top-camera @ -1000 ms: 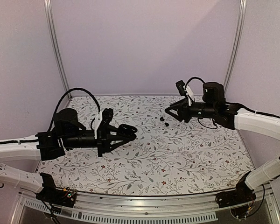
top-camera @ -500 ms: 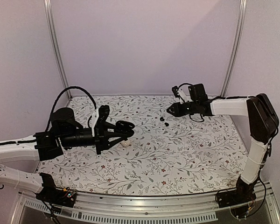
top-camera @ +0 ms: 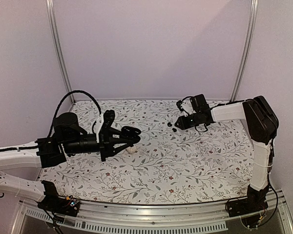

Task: Insert the wireless bluetooth earbuds into the charging case
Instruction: Pick up the left earbud from the center of the board.

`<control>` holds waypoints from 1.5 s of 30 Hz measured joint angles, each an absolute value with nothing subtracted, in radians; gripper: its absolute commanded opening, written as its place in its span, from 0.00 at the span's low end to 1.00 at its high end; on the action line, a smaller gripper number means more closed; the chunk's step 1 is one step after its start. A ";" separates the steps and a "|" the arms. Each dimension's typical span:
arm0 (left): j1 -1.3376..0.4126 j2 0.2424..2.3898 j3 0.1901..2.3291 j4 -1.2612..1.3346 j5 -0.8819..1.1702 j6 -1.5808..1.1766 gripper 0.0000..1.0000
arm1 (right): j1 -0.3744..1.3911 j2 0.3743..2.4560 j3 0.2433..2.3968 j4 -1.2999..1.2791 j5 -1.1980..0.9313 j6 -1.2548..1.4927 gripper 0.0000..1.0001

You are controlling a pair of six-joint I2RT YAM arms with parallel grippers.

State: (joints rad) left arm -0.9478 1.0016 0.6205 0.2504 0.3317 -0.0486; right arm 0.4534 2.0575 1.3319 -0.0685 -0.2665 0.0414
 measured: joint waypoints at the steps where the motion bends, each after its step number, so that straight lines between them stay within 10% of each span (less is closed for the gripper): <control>1: -0.948 1.002 0.620 0.250 0.332 -0.049 0.00 | 0.453 2.062 1.337 -0.069 -0.263 0.040 0.23; 45: -0.946 1.002 0.620 0.250 0.340 -0.037 0.00 | 0.466 2.167 1.431 -0.129 -0.271 -0.008 0.18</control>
State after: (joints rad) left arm -0.9459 1.0016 0.6197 0.2497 0.3397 -0.0368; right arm 0.4660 2.1670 1.4307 -0.1291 -0.2707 -0.0082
